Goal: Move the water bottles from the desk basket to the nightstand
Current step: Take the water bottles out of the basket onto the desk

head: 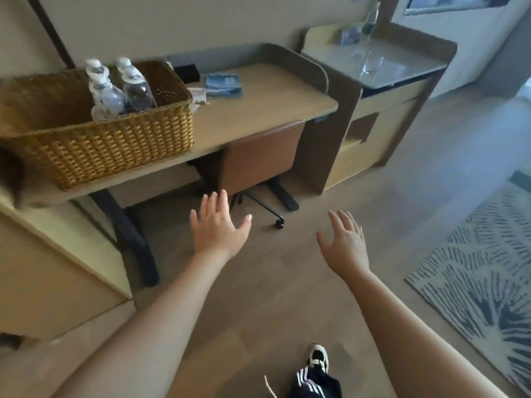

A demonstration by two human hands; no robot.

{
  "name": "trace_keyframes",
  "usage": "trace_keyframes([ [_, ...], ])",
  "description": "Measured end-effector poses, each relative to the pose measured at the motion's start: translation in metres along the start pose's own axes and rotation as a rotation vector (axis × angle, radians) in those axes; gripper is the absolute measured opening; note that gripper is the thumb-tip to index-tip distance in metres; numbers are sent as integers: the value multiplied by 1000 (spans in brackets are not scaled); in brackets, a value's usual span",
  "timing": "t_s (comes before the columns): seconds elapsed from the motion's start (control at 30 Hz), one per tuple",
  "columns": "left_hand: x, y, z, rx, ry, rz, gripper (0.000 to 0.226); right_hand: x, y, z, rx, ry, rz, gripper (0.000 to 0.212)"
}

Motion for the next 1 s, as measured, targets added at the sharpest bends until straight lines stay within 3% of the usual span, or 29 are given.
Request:
trace_keyframes([
  [0.27, -3, -53, 35, 333, -81, 149, 80, -21, -153, -37, 376, -111, -147, 60],
  [0.5, 30, -97, 23, 487, -151, 276, 80, -45, -218, -114, 540, -297, -231, 60],
  [0.87, 78, -198, -68, 436, -165, 509, 79, -85, -292, -293, 760, -477, -245, 58],
  [1.0, 92, -253, -110, 369, -89, 630, 68, -104, -321, -368, 789, -558, -223, 57],
])
Point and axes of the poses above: each hand's wrist, its own y-axis away from the middle knuckle, its own x-axis out of the back of the hand, z = x × y, the point moved 5 cm from there along -y, towards the middle knuckle, and after that the axes turned 10 degrees about z, right-handed, at the moved point
